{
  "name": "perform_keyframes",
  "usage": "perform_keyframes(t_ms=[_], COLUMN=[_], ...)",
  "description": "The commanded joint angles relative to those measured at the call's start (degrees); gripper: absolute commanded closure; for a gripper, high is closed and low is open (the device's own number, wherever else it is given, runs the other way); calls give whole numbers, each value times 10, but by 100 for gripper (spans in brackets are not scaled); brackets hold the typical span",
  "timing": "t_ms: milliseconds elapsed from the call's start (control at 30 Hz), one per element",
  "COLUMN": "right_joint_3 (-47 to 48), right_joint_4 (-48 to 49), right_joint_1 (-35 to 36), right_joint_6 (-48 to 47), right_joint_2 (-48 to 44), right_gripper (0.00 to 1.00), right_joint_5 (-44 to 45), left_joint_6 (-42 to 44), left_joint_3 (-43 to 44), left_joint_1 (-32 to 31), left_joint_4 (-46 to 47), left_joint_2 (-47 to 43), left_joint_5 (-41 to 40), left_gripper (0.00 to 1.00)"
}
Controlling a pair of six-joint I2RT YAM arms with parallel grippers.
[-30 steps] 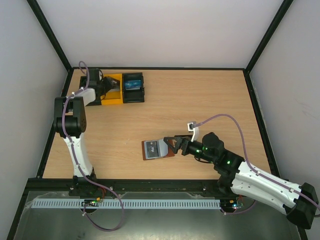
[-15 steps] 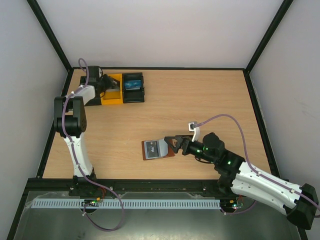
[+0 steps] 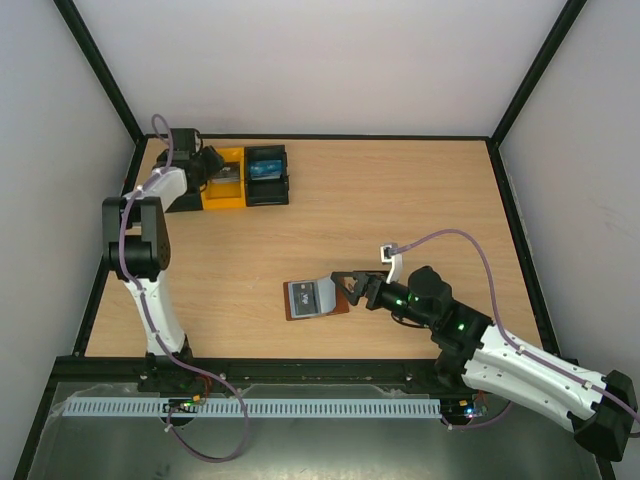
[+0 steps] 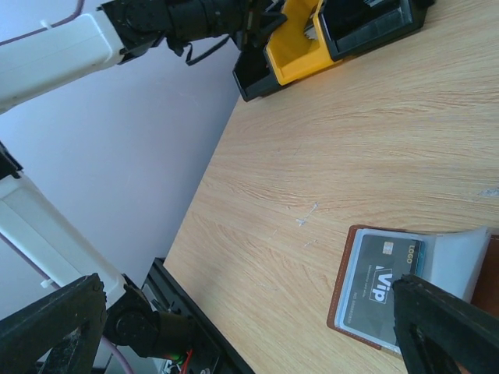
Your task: Take the credit cards out of the card holder
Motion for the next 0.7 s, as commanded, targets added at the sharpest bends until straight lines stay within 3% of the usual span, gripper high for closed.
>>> perform_keyframes(t_ms=[0, 167, 367, 667], right_joint_3=[5, 8, 12, 7], right_joint_4=[-13, -42, -59, -39], right_joint_1=[0, 0, 0, 0], right_joint_6=[8, 11, 16, 7], right_joint_2=[-7, 0, 22, 80], right_gripper=[2, 2, 2, 3], right_joint_5=[10, 35, 53, 36], left_joint_6=[-1, -18, -11, 16], left_joint_3=[4, -37, -130, -297], left_joint_1=[2, 1, 0, -14], left_joint_4=[-27, -31, -23, -19], left_joint_2=[-54, -110, -199, -325], left_joint_5=[-1, 42, 94, 188], left_gripper=[42, 29, 1, 0])
